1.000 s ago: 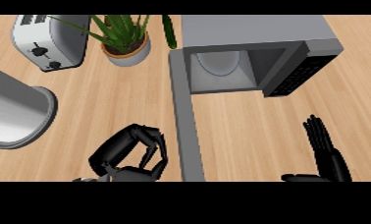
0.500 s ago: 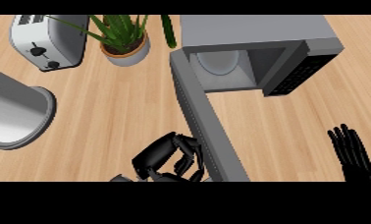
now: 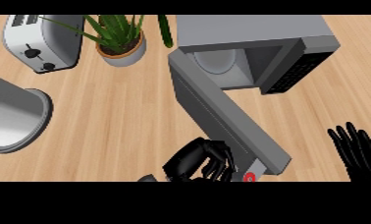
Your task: Pick up the milk, place it into the microwave and close the microwave
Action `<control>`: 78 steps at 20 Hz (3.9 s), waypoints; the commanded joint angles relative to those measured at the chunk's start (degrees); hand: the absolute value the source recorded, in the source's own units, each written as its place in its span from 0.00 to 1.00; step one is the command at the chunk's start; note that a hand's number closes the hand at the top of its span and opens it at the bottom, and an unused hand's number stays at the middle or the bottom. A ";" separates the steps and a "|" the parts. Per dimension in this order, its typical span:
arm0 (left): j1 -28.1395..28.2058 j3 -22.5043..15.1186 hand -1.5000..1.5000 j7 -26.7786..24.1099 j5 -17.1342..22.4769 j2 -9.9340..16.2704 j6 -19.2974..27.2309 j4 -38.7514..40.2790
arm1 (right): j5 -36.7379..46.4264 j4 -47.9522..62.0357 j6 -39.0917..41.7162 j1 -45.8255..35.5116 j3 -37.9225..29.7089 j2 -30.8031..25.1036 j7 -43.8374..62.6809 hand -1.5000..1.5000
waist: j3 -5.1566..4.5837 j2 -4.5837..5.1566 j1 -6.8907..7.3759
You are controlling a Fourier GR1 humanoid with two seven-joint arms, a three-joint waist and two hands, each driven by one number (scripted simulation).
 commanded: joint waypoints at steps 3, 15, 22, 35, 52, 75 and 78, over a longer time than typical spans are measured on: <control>-7.11 -10.09 1.00 -0.25 6.30 -0.74 13.20 3.27 | -3.11 -10.00 2.81 0.98 3.82 -0.32 3.87 0.00 | -0.06 0.41 -1.87; -21.12 -8.26 1.00 -0.25 19.06 -0.75 28.84 8.21 | -11.28 -20.61 3.68 4.30 4.64 -4.03 12.33 0.00 | -0.11 1.44 -5.93; -29.89 -6.72 1.00 -2.35 24.02 -0.78 33.04 14.68 | -15.21 -25.00 0.96 3.10 4.03 -5.78 17.42 0.00 | -0.03 2.06 -6.65; -40.34 -0.41 1.00 -5.88 37.34 -0.79 32.29 24.79 | -20.17 -29.26 -1.99 1.86 2.91 -8.38 23.08 0.00 | 0.07 3.16 -8.77; -39.91 2.25 1.00 -12.02 48.40 -0.79 31.77 29.60 | -24.90 -31.51 -3.38 0.32 1.89 -9.60 25.55 0.00 | 0.21 4.15 -9.27; -40.68 -0.04 1.00 -21.22 53.80 -0.79 35.80 30.19 | -30.65 -35.29 -0.56 -1.59 2.24 -14.03 28.40 0.00 | 0.20 5.08 -10.90; -40.34 0.05 1.00 -22.17 54.32 -0.79 35.84 30.81 | -31.05 -35.95 -0.57 -0.94 2.55 -14.10 28.76 0.00 | 0.20 5.14 -11.34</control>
